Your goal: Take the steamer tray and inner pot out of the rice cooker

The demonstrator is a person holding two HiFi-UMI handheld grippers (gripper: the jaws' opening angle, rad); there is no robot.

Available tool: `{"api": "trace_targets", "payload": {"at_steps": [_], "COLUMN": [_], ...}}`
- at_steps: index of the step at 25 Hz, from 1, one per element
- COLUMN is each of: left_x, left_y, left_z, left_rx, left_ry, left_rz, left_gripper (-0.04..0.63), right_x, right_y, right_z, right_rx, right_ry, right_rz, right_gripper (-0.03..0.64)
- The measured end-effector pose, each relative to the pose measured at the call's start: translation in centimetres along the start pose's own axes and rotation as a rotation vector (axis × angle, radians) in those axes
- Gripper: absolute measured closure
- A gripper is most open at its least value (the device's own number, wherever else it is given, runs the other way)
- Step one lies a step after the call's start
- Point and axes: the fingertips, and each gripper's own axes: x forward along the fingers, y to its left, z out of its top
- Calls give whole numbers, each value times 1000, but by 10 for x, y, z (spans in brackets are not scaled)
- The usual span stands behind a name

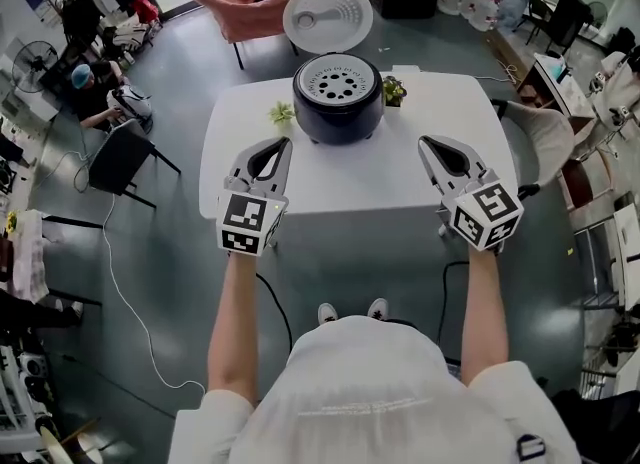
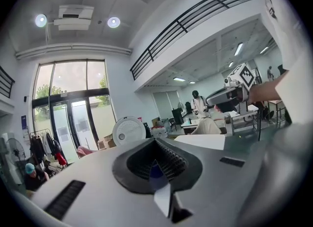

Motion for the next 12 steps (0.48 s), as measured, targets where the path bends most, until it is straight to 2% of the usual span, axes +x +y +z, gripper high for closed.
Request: {"api": "trace_targets", "payload": {"at_steps": [4,6,8,9,10,11,12], "left_x": [-2,-3,-1,1,2,4,5], "left_y": [1,2,0,-1,-4,-8,-11], "left_z": [5,7,7,7,6,5,4], "left_rx": [-63,-87,-96,-93,-85,-73,-57], "left_ry": [-25,-42,-53,-52,-46,-38,-32], "left_rz": [18,27,27,22,14,4,-3], "left_gripper": [589,589,587,563,443,377,377], "right_x": [0,1,3,3,4,4,4], "right_y": [-2,-1,-1,0,0,1,1], "right_z": [3,-1,-5,-7,-8,-9,-9], "right_rx": [24,32,31,30,29,26,24], "right_ry": [-26,-19,-11,-10,-10,-10,-11], "right_rz": [8,16,25,32,38,44,49], "right_gripper": [577,502,485,473,445,424,403]}}
